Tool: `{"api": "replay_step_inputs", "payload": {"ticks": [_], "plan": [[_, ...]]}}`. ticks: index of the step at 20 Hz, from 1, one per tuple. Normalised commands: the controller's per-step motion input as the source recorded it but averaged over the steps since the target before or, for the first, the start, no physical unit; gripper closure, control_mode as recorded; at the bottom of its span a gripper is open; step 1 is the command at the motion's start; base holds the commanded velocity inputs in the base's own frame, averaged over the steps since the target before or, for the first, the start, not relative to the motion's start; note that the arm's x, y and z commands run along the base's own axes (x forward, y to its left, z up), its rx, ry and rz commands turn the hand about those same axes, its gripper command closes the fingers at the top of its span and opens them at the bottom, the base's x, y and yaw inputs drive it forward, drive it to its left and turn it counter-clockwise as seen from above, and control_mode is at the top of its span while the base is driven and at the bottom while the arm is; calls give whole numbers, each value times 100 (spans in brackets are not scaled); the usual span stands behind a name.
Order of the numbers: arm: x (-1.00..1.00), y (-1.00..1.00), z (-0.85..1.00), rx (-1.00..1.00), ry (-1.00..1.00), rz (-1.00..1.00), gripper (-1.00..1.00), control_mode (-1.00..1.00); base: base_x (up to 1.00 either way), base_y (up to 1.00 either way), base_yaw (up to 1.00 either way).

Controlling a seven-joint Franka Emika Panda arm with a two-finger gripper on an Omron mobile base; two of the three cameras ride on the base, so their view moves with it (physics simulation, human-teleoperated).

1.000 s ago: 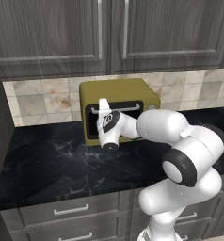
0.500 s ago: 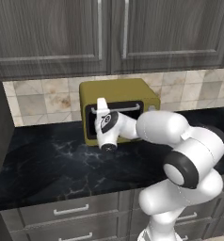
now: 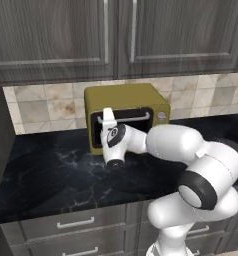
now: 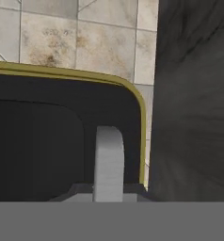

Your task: Open the toaster oven door. Place the bread on the top rack in the toaster oven and place the steak on the bottom rack.

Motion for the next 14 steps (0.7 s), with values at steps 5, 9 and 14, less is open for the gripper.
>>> {"api": "replay_step_inputs", "payload": {"ticks": [5,9,14], "plan": [[-57,24,0,5,0,-2,100,-100,0,0,0],[-89,9,-8,4,0,-7,100,-100,0,0,0],[-95,0,-20,3,0,-12,100,-100,0,0,0]]}}
